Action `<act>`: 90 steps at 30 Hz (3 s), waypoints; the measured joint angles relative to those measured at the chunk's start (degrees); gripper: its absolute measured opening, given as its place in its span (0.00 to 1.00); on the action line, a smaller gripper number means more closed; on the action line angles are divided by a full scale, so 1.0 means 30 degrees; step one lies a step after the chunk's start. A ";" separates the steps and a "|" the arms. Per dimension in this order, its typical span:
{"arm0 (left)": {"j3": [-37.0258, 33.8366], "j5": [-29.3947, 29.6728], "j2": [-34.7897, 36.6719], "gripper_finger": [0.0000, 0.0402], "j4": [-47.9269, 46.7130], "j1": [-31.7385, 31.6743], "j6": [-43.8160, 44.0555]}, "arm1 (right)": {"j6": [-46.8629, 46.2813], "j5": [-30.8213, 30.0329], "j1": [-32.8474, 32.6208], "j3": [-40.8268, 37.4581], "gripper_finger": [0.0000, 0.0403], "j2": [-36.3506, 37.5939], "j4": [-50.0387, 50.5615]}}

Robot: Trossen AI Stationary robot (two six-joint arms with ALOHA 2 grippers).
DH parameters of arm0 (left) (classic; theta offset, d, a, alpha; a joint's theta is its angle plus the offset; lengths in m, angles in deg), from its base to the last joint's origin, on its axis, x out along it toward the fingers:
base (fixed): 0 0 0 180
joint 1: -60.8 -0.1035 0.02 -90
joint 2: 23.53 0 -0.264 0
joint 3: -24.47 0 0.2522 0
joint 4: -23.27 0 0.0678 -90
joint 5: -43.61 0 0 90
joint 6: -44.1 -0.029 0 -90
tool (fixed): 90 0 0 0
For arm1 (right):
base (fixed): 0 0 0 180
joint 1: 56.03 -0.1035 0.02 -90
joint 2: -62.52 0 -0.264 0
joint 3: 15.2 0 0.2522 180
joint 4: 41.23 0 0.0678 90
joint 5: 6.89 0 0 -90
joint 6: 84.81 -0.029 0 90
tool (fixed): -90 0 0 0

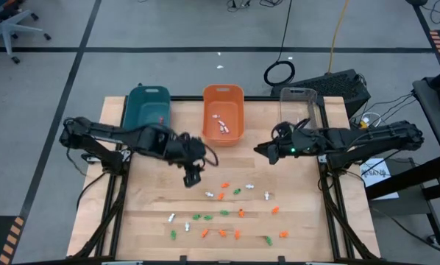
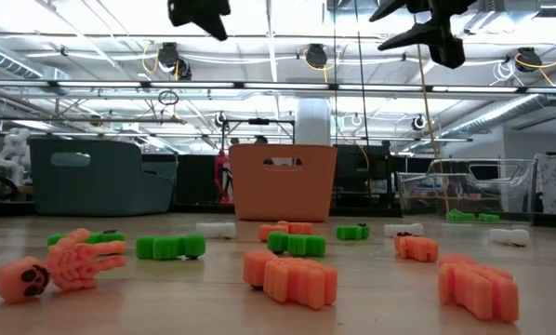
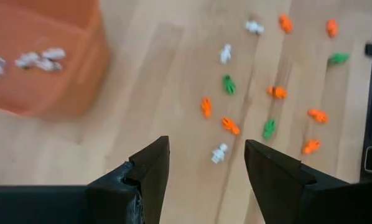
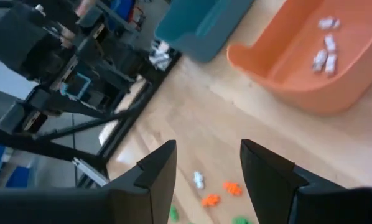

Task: Sort Halloween decoration
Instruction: Put the orange skeleton toy into the blue bin

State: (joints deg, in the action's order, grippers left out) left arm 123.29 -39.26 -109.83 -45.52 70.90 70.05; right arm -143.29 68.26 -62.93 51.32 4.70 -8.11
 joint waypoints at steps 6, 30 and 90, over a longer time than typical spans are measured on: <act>-0.3254 0.0507 0.0000 0.51 0.3639 0.1396 0.1686 | -0.2009 -0.0002 -0.0950 0.0000 0.40 -0.1346 -0.0795; -0.7893 0.2834 -0.5321 0.51 1.6043 0.4365 0.4234 | -0.0701 0.0934 -0.3265 0.0000 0.40 -0.1961 -0.0704; -0.6923 0.1090 -0.7886 0.00 1.7227 0.3150 0.4994 | -0.0093 0.0460 -0.5216 0.0000 0.40 -0.1758 0.2254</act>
State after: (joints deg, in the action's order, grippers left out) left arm 102.52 -35.99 -133.49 6.16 80.35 85.03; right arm -143.57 69.64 -78.58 51.32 -0.58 -1.34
